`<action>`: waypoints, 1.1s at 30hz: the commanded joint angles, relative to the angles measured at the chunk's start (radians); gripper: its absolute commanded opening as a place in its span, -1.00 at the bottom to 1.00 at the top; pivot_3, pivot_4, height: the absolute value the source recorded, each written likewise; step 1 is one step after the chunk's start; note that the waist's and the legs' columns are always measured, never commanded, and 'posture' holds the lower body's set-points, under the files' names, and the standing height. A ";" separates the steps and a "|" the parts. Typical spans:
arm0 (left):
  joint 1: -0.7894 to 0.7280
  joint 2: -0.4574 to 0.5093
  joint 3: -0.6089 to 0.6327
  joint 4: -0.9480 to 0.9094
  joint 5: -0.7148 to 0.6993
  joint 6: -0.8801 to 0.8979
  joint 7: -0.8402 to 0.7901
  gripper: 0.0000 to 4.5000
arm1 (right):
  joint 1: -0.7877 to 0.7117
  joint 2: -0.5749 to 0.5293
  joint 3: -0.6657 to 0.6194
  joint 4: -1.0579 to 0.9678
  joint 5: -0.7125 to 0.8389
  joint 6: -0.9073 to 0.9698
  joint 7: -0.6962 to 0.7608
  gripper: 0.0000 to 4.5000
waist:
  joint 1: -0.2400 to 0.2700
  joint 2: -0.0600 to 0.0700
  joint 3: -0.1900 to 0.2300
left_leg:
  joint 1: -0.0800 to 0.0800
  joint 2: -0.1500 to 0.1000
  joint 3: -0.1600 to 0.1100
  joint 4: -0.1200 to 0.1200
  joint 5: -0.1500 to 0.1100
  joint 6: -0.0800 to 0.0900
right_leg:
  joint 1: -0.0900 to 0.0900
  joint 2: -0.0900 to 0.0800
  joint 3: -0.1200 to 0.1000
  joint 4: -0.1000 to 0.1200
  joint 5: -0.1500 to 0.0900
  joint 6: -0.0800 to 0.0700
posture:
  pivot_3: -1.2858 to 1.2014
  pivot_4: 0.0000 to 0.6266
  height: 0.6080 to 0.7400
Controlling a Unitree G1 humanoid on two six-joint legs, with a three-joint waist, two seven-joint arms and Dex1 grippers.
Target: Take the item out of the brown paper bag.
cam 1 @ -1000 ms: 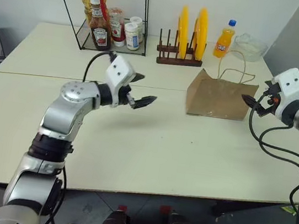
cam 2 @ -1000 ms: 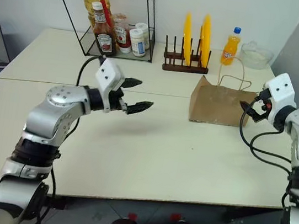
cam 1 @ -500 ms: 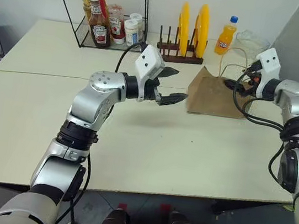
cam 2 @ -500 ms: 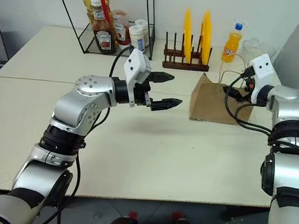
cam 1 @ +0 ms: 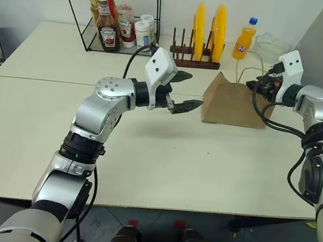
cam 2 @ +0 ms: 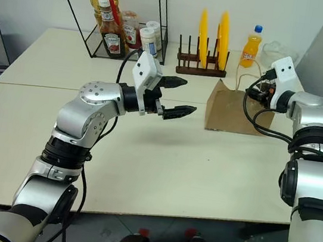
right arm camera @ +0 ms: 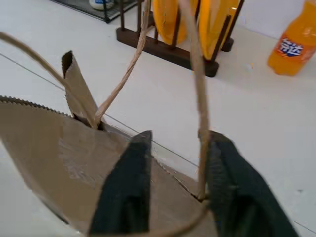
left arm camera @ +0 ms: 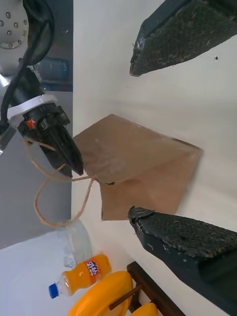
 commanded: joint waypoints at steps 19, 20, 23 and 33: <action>-0.052 0.001 0.047 0.020 -0.011 -0.049 0.030 1.00 | -0.095 0.024 -0.052 -0.011 0.030 0.038 -0.002 -0.99 | -0.017 0.000 0.000 | 0.000 0.000 0.000 0.008 0.000 0.000 | -0.004 0.000 0.004 0.013 0.000 0.000 | 0.03 -0.52 1.00; -0.053 0.002 0.051 0.024 -0.011 -0.050 0.032 1.00 | -0.104 0.028 -0.061 -0.014 0.039 0.050 0.000 -0.99 | -0.016 0.000 0.000 | -0.001 0.000 -0.001 0.008 0.000 0.000 | -0.005 0.000 0.004 0.013 0.000 0.000 | 0.03 -0.52 1.00; -0.050 0.006 0.062 0.035 -0.006 -0.054 0.038 1.00 | -0.121 0.040 -0.082 -0.024 0.052 0.077 0.001 -0.99 | -0.016 0.001 0.000 | -0.001 0.000 -0.001 0.008 0.000 0.000 | -0.005 0.000 0.004 0.013 0.000 0.000 | 0.03 -0.52 1.00; -0.047 0.018 0.077 0.039 -0.005 -0.058 0.048 1.00 | -0.126 0.048 -0.079 -0.032 0.046 0.083 -0.009 -0.99 | -0.016 0.001 0.000 | -0.002 -0.001 -0.001 0.011 0.000 0.000 | -0.005 0.000 0.004 0.013 0.000 0.000 | 0.03 -0.52 1.00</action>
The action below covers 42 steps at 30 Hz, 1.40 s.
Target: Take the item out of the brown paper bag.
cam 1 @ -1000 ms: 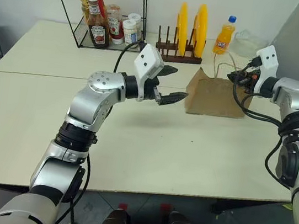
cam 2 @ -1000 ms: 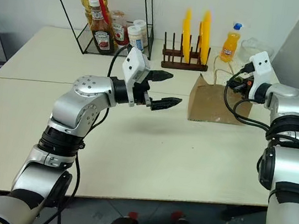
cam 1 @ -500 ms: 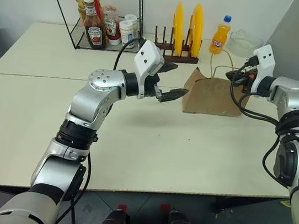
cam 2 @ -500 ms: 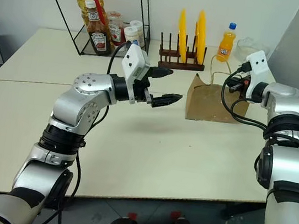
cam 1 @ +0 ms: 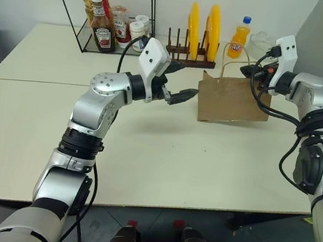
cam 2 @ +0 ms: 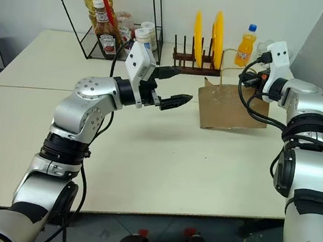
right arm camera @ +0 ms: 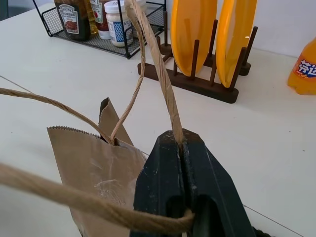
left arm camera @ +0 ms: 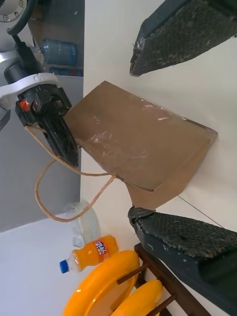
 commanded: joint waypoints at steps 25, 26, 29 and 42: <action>0.518 0.173 0.410 -0.632 -0.306 0.414 0.274 1.00 | -0.238 0.373 -0.096 -0.111 0.121 0.099 -0.244 -0.99 | -0.017 0.002 0.001 | -0.002 0.000 -0.002 0.001 -0.002 0.001 | -0.004 -0.001 0.000 0.002 0.001 -0.001 | 0.03 -0.52 1.00; 0.533 0.173 0.424 -0.647 -0.320 0.424 0.287 1.00 | -0.242 0.390 -0.098 -0.106 0.123 0.096 -0.255 -0.99 | -0.017 0.002 0.001 | -0.002 0.000 -0.002 0.001 -0.002 0.001 | -0.004 -0.001 0.000 0.002 0.001 -0.001 | 0.03 -0.52 1.00; 0.581 0.176 0.467 -0.691 -0.364 0.447 0.320 1.00 | -0.253 0.444 -0.100 -0.093 0.127 0.081 -0.281 -0.99 | -0.019 0.002 0.001 | -0.002 0.001 -0.002 0.001 -0.001 0.001 | -0.004 0.000 -0.001 0.002 0.001 -0.001 | 0.03 -0.52 1.00; 0.751 0.157 0.549 -0.826 -0.489 0.467 0.455 1.00 | -0.262 0.622 -0.126 0.011 0.119 -0.039 -0.342 -0.99 | -0.024 0.002 0.001 | -0.002 0.001 -0.002 0.001 -0.002 0.001 | -0.004 0.000 -0.001 0.002 0.001 -0.001 | 0.03 -0.52 1.00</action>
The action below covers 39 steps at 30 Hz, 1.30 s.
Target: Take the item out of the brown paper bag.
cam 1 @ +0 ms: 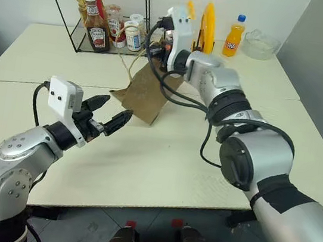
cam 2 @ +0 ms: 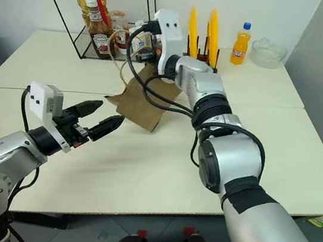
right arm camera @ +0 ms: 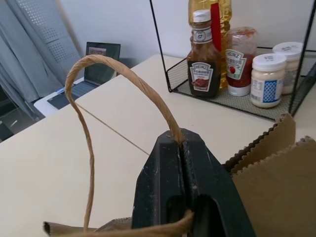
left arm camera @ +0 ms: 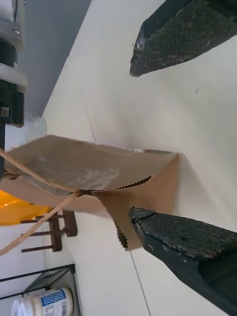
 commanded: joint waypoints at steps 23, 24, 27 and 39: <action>0.080 0.025 -0.002 -0.025 -0.026 -0.112 0.090 1.00 | 0.094 -0.095 0.173 -0.016 -0.186 -0.131 0.076 -0.99 | -0.001 -0.001 0.000 | 0.001 0.000 0.000 0.000 0.000 0.001 | 0.001 0.000 0.000 0.000 0.000 0.000 | 0.03 -0.52 1.00; 0.071 0.028 -0.009 -0.014 -0.023 -0.116 0.086 1.00 | 0.101 -0.109 0.187 -0.027 -0.197 -0.128 0.099 -0.99 | -0.001 -0.001 0.000 | 0.001 0.000 0.000 0.000 0.000 0.001 | 0.001 0.000 0.000 0.000 0.000 0.000 | 0.03 -0.52 1.00; 0.049 0.034 -0.029 0.010 -0.016 -0.122 0.072 1.00 | 0.118 -0.135 0.214 -0.070 -0.204 -0.100 0.161 -0.99 | -0.002 -0.001 0.000 | 0.001 0.001 0.000 0.000 0.000 0.000 | 0.001 0.001 0.000 0.000 0.000 0.000 | 0.03 -0.52 1.00; -0.044 0.032 -0.100 0.096 0.027 -0.152 0.034 1.00 | 0.186 -0.188 0.281 -0.377 -0.189 0.168 0.276 -0.99 | -0.002 -0.001 0.000 | 0.001 0.001 0.000 0.000 -0.001 0.000 | 0.000 0.001 0.000 0.000 0.000 0.000 | 0.03 -0.52 1.00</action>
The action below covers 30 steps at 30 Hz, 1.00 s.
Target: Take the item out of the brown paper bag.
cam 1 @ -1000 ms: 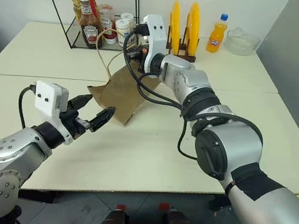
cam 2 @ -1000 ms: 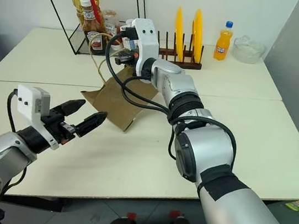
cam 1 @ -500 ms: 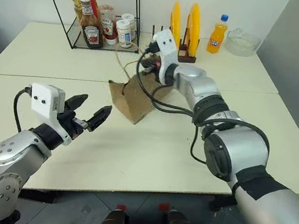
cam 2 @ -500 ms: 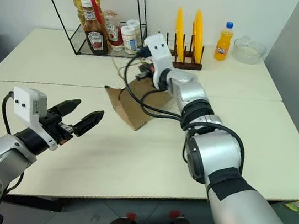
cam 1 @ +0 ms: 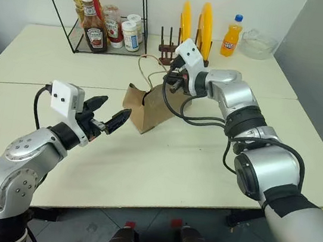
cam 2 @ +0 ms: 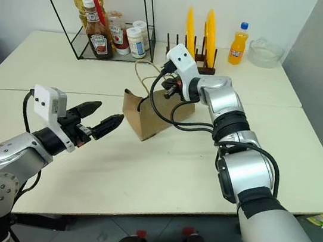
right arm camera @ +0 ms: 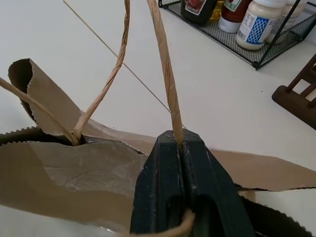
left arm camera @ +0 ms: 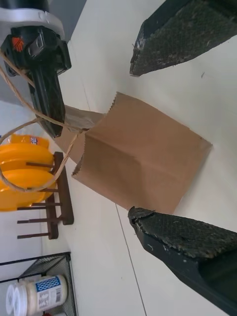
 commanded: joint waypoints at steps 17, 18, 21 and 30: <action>0.016 -0.011 -0.007 -0.024 0.031 -0.060 0.010 1.00 | -0.016 0.041 -0.001 -0.376 0.101 0.683 -0.053 -0.99 | 0.001 0.000 0.000 | 0.000 0.001 0.000 0.000 -0.001 0.000 | 0.000 -0.001 0.000 0.000 0.000 0.000 | 0.03 -0.52 1.00; 0.017 -0.013 -0.007 -0.024 0.033 -0.062 0.011 1.00 | -0.018 0.045 -0.006 -0.393 0.110 0.713 -0.065 -0.99 | 0.001 0.000 0.000 | 0.000 0.001 0.000 0.000 -0.001 0.000 | 0.000 -0.001 0.000 0.000 0.000 0.000 | 0.03 -0.52 1.00; 0.020 -0.024 -0.011 -0.029 0.035 -0.067 0.018 1.00 | -0.033 0.057 -0.032 -0.435 0.141 0.798 -0.109 -0.99 | 0.001 0.000 0.000 | 0.000 0.001 0.000 0.000 -0.001 0.001 | 0.000 -0.001 0.000 0.000 0.000 0.000 | 0.03 -0.52 1.00; 0.017 -0.033 -0.015 -0.028 0.043 -0.076 0.026 1.00 | -0.062 0.070 -0.091 -0.433 0.187 0.852 -0.247 -0.99 | 0.001 0.000 0.000 | 0.000 0.001 0.000 0.000 -0.001 0.001 | 0.000 -0.001 0.000 0.000 0.000 0.000 | 0.03 -0.52 1.00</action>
